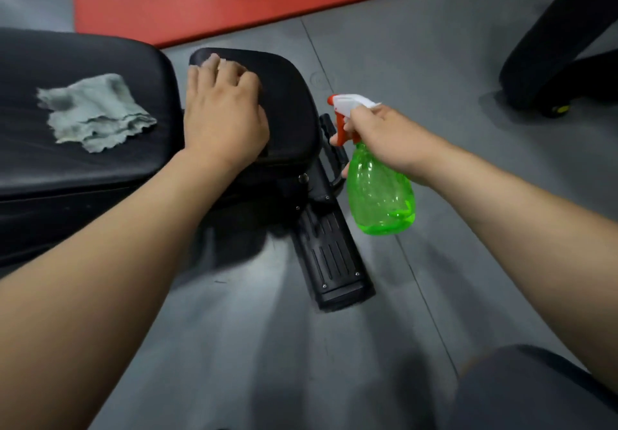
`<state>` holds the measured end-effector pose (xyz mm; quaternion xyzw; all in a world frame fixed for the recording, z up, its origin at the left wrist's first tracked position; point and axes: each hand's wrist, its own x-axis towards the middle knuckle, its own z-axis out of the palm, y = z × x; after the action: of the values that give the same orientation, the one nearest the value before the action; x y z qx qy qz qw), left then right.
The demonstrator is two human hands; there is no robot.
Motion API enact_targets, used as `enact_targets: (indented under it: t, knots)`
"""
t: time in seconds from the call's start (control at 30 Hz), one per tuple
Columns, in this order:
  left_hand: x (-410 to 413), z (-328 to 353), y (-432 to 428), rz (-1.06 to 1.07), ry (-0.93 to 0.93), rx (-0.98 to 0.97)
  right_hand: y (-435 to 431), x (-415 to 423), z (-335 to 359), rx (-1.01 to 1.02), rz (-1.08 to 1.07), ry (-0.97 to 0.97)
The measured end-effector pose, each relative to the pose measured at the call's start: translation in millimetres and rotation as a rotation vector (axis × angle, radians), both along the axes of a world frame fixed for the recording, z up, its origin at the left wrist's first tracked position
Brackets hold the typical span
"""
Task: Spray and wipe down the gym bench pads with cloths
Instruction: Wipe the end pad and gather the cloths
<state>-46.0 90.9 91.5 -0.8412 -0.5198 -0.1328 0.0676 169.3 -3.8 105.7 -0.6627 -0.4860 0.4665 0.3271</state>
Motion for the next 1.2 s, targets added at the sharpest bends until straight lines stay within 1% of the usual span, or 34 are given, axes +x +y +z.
enact_targets:
  t: [0.07, 0.13, 0.17, 0.33, 0.43, 0.5, 0.57, 0.63, 0.7, 0.73, 0.8, 0.87, 1.0, 1.2]
  knots:
    - [-9, 0, 17, 0.032, 0.002, -0.065, 8, -10, 6, -0.026, 0.056, -0.091]
    - [-17, 0, 27, 0.028, -0.015, -0.15, 15, -20, 11, -0.033, 0.047, -0.118]
    - [-21, 0, 31, 0.021, -0.02, -0.161, 19, -24, 12, -0.033, 0.037, -0.131]
    - [-32, 5, 28, 0.035, -0.067, -0.081, 26, -34, 3, -0.036, -0.043, -0.164]
    - [-43, 1, 20, 0.027, -0.075, -0.033, 25, -34, 1, -0.023, 0.048, -0.284]
    - [-48, -3, 20, 0.032, -0.071, -0.015, 26, -33, 2, 0.002, 0.062, -0.351]
    - [-49, -4, 22, 0.041, -0.071, -0.016, 25, -31, 6, 0.007, 0.062, -0.32]
    - [-48, -3, 21, 0.043, -0.094, -0.028, 24, -29, 11, 0.005, 0.073, -0.212]
    - [-50, -1, 20, 0.038, -0.156, -0.039, 19, -29, 18, -0.029, 0.116, -0.071]
    - [-51, 1, 19, 0.042, -0.194, -0.039, 17, -28, 20, -0.033, 0.158, -0.047]
    - [-51, 9, 17, 0.054, -0.278, -0.025, 15, -26, 25, -0.007, 0.241, -0.115]
    - [-48, 17, 15, 0.063, -0.349, -0.012, 16, -25, 26, 0.018, 0.248, -0.177]
    - [-37, 26, 8, 0.081, -0.422, -0.023, 23, -21, 24, 0.022, 0.12, -0.198]
    - [-36, 21, 8, 0.164, -0.47, -0.079, 31, -24, 19, 0.122, -0.012, -0.247]
